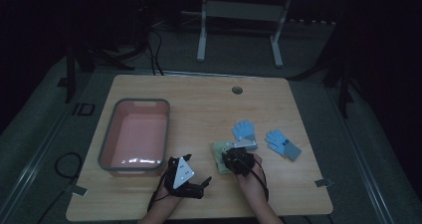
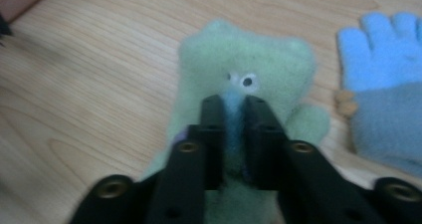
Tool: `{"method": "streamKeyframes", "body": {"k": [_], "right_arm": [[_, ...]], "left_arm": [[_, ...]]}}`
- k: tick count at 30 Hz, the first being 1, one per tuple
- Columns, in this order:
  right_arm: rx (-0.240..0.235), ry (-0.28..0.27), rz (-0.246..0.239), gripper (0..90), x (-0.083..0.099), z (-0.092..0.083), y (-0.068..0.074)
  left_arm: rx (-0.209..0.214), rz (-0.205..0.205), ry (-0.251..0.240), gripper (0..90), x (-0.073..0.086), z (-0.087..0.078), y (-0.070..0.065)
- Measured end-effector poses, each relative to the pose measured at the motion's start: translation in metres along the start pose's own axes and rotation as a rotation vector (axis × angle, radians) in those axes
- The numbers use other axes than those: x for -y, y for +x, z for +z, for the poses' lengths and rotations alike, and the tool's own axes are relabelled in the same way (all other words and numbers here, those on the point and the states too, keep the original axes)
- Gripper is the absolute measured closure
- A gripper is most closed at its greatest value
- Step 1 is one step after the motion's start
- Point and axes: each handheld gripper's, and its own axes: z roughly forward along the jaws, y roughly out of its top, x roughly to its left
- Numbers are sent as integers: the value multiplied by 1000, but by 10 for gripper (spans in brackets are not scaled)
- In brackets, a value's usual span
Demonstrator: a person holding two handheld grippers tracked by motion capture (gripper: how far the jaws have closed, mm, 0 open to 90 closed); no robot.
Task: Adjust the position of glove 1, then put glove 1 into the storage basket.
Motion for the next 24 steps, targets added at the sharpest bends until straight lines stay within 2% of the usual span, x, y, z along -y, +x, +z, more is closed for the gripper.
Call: {"method": "streamKeyframes", "body": {"k": [4,8,9,10,11,12,13,14,16,17,18,20,21,22,23,24], "right_arm": [[-43,-37,-24,600,-5,-13,-12],[-101,-74,-35,360,-8,-22,-28],[-126,-79,-30,309,-8,-22,-31],[-171,-77,-37,254,-8,-22,-36],[-191,-73,-53,225,-8,-23,-39],[-207,-75,-74,223,-7,-22,-44],[-214,-78,-83,215,-7,-23,-47],[-225,-96,-88,195,-8,-24,-52],[-238,-113,-102,189,-10,-26,-59],[-244,-118,-132,146,-11,-27,-63],[-253,-136,-154,140,-13,-28,-66],[-274,-131,-171,140,-16,-28,-68],[-284,-136,-175,140,-17,-28,-69],[-301,-137,-179,141,-19,-28,-70],[-312,-138,-170,144,-20,-27,-71],[-335,-132,-163,142,-23,-26,-72]], "left_arm": [[-6,2,-11,22,0,-1,0],[16,20,-21,22,0,-1,-1],[16,22,-24,22,0,-1,-2],[14,17,-30,22,1,-2,-3],[37,-4,-41,23,0,-2,-2],[60,-12,-39,23,0,-2,-2],[70,0,-17,24,-1,-1,-1],[52,23,8,24,-2,-1,-3],[55,55,38,24,-3,-1,-4],[63,45,44,29,-5,-1,-4],[68,26,56,49,-6,0,-4],[84,-15,101,61,-10,2,-3],[92,-15,119,62,-12,3,-4],[92,-1,128,62,-13,4,-6],[86,29,139,62,-14,5,-9],[102,64,145,64,-15,6,-10]]}}
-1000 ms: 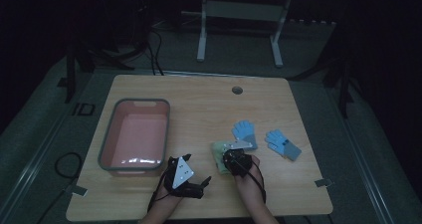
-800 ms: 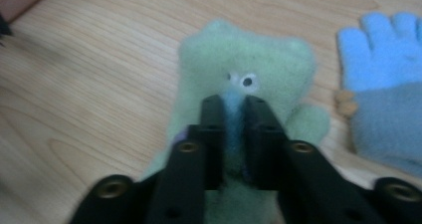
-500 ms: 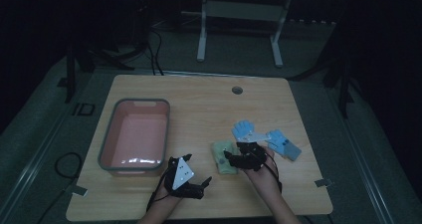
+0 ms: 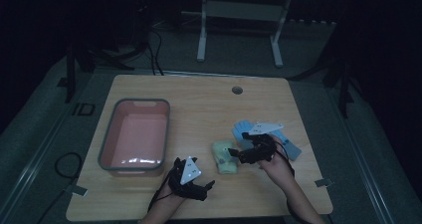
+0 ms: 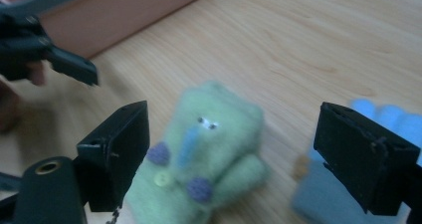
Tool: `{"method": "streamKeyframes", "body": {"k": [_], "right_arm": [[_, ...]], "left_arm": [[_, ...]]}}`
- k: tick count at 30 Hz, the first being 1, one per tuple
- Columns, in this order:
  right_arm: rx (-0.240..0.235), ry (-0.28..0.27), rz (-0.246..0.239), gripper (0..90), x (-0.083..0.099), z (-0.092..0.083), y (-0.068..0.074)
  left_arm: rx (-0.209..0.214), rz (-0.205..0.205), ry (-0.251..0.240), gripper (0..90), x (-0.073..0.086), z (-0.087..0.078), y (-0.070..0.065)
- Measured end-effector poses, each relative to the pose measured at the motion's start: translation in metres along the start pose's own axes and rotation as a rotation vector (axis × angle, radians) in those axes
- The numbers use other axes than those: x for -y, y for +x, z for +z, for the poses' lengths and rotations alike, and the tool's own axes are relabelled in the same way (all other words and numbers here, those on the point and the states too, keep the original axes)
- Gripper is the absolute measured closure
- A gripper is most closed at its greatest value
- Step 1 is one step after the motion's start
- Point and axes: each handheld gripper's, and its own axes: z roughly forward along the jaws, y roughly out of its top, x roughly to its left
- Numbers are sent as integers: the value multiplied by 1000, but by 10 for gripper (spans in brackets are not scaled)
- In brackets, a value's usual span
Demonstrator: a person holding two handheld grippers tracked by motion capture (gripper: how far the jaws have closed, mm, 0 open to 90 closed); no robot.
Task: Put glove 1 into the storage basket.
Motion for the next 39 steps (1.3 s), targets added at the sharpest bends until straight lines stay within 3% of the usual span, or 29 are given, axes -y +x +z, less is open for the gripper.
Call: {"method": "streamKeyframes", "body": {"k": [3,6,10,13,17,21,23,26,31,34,37,39], "right_arm": [[-40,26,34,130,-5,5,-3],[-85,53,14,137,-8,14,-4],[-75,71,-47,314,-9,25,-6],[-70,86,-47,387,-11,35,-12],[-87,119,-55,403,-13,48,-18],[-105,165,-29,381,-6,61,-26],[-107,195,-22,348,-2,67,-28],[-149,243,18,358,3,75,-31],[-222,247,85,438,7,79,-36],[-233,241,90,489,8,79,-35],[-238,251,98,530,7,79,-35],[-240,259,107,568,7,79,-35]], "left_arm": [[39,48,16,64,-3,5,-4],[63,92,18,80,-5,12,-8],[88,141,5,151,-12,21,-10],[100,200,-9,176,-19,25,-10],[145,271,3,248,-29,34,-7],[152,332,56,332,-34,47,-6],[157,344,82,365,-34,54,-7],[155,366,99,395,-33,60,-8],[132,402,104,435,-30,62,-9],[110,427,103,472,-30,63,-10],[89,430,106,562,-30,64,-10],[98,406,105,636,-30,65,-8]]}}
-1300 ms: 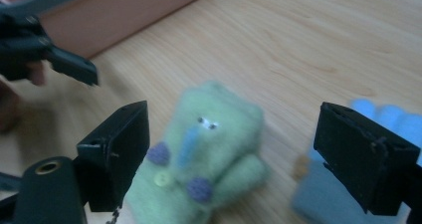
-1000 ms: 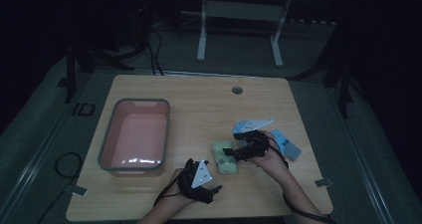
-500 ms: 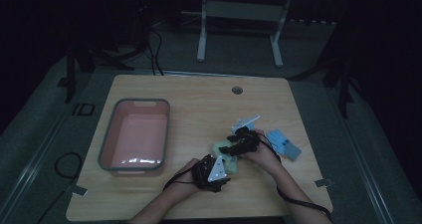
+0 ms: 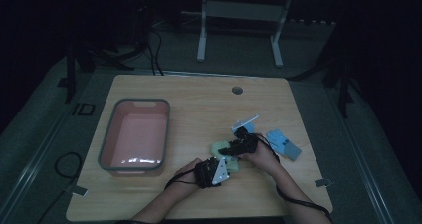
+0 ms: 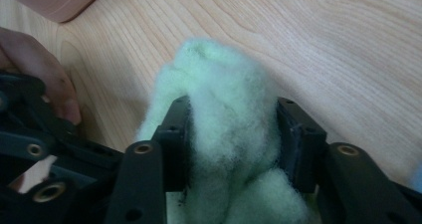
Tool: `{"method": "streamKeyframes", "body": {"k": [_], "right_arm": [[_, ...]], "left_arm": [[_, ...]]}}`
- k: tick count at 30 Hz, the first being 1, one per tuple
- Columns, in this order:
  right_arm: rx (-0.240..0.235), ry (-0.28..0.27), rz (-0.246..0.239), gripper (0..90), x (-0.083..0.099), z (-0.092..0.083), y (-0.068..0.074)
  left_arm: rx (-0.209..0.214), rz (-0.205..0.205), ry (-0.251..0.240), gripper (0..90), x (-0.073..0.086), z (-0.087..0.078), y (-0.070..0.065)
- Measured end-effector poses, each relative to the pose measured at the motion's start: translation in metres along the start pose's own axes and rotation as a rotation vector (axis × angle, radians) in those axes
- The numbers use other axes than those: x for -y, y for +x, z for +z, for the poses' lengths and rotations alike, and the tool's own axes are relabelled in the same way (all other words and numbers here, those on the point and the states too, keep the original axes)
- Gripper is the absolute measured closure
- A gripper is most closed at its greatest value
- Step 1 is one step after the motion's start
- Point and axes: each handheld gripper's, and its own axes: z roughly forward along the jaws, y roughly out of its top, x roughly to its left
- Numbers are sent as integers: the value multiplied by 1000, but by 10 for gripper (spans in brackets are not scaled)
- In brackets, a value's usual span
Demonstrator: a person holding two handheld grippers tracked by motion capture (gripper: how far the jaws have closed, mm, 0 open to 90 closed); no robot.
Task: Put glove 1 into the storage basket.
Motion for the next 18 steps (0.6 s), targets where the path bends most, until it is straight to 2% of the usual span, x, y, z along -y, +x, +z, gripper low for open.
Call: {"method": "streamKeyframes", "body": {"k": [3,7,11,13,18], "right_arm": [[1,-14,17,620,1,0,2],[20,-39,26,663,3,-3,5],[13,-57,52,688,3,-7,6],[10,-60,62,697,3,-9,6],[-3,-82,79,711,2,-17,5]], "left_arm": [[34,-59,-13,718,2,-2,7],[71,-92,4,762,0,-4,14],[86,-92,29,773,-6,-6,17],[85,-78,39,778,-10,-8,18],[83,-73,40,783,-19,-15,24]]}}
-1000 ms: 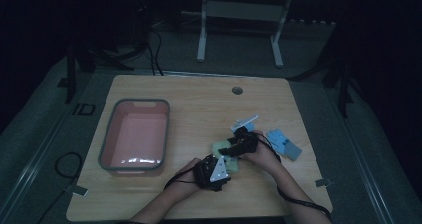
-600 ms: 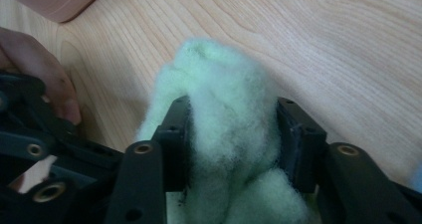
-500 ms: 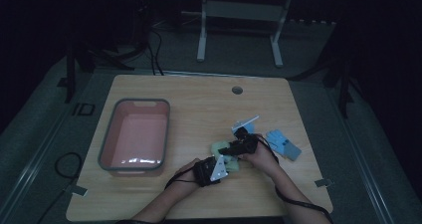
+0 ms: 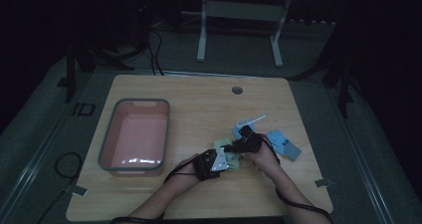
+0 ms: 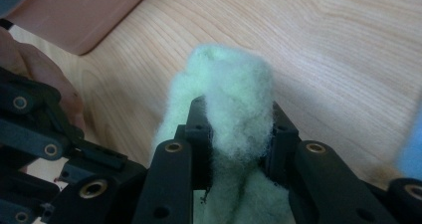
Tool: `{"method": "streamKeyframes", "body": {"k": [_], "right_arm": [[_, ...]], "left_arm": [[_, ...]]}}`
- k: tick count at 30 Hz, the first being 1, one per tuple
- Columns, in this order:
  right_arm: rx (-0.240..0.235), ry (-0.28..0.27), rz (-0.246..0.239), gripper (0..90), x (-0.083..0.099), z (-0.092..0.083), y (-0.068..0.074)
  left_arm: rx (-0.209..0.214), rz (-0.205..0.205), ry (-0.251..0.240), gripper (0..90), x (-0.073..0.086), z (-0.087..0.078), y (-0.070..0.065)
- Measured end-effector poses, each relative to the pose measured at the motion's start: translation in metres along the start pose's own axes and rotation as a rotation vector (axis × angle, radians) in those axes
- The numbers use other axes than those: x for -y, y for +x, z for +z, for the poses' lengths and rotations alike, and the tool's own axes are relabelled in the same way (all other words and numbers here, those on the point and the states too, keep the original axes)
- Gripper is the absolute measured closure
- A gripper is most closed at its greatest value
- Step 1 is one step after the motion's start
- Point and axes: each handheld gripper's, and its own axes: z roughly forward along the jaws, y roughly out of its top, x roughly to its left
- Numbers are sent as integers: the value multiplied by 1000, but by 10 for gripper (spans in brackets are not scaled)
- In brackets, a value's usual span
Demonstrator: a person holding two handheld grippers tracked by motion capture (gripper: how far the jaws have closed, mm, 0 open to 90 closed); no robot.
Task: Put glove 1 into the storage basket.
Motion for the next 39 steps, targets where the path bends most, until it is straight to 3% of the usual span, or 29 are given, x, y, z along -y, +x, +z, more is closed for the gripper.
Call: {"method": "streamKeyframes", "body": {"k": [12,25,39], "right_arm": [[-17,-51,-2,715,-19,-18,10],[-22,-86,-43,714,-51,-26,36],[-27,-101,-81,714,-93,-18,61]], "left_arm": [[3,20,15,784,-14,-27,14],[-27,47,19,784,-21,-69,29],[-71,57,36,784,-13,-104,50]]}}
